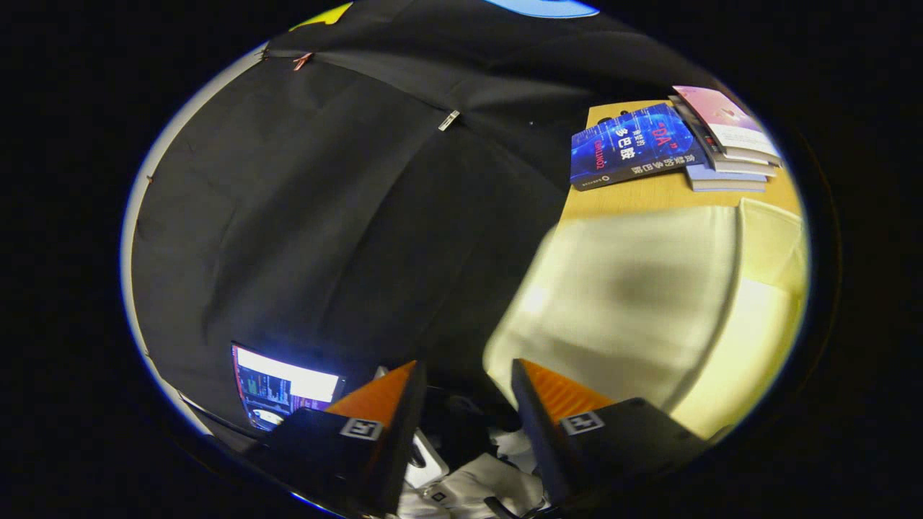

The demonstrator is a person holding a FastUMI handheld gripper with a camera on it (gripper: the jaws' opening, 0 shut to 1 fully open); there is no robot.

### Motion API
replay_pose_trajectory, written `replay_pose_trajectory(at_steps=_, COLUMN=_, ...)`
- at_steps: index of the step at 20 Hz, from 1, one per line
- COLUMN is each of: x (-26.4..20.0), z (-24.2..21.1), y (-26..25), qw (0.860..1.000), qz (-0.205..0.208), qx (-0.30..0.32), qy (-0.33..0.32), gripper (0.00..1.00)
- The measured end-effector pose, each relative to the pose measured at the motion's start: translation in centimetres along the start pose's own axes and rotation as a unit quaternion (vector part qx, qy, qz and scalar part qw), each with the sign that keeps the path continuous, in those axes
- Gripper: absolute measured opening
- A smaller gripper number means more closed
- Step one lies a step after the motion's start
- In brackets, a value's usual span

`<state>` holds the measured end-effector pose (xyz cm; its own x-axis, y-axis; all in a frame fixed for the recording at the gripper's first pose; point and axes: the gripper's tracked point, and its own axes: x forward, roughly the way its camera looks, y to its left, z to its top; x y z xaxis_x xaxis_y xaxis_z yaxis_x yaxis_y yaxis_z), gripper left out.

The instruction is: Open the storage box then place both shoes into the box .Put the left shoe in first, then the right shoe, with the right side of both shoes facing outward in a uniform manner.

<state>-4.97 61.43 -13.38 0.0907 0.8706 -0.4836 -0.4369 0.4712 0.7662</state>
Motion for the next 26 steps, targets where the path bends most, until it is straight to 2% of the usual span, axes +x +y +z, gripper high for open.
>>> replay_pose_trajectory(at_steps=2, x=-1.4, z=0.5, y=-0.5, qw=1.000, qz=-0.006, qx=-0.012, qy=-0.023, gripper=0.98)
replay_pose_trajectory(at_steps=5, x=-6.3, z=2.1, y=-3.0, qw=0.994, qz=-0.046, qx=-0.047, qy=-0.082, gripper=0.98)
replay_pose_trajectory(at_steps=7, x=-10.0, z=3.0, y=-5.1, qw=0.986, qz=-0.084, qx=-0.072, qy=-0.127, gripper=0.98)
replay_pose_trajectory(at_steps=11, x=-19.8, z=3.6, y=-10.5, qw=0.955, qz=-0.179, qx=-0.124, qy=-0.200, gripper=0.98)
replay_pose_trajectory(at_steps=14, x=-26.6, z=2.5, y=-15.8, qw=0.928, qz=-0.259, qx=-0.132, qy=-0.232, gripper=0.98)
replay_pose_trajectory(at_steps=20, x=-35.6, z=-3.6, y=-27.9, qw=0.889, qz=-0.387, qx=-0.127, qy=-0.210, gripper=0.98)
replay_pose_trajectory(at_steps=24, x=-37.9, z=-7.8, y=-34.6, qw=0.882, qz=-0.427, qx=-0.085, qy=-0.180, gripper=0.99)
replay_pose_trajectory(at_steps=26, x=-38.3, z=-9.6, y=-37.6, qw=0.883, qz=-0.435, qx=-0.053, qy=-0.167, gripper=0.99)
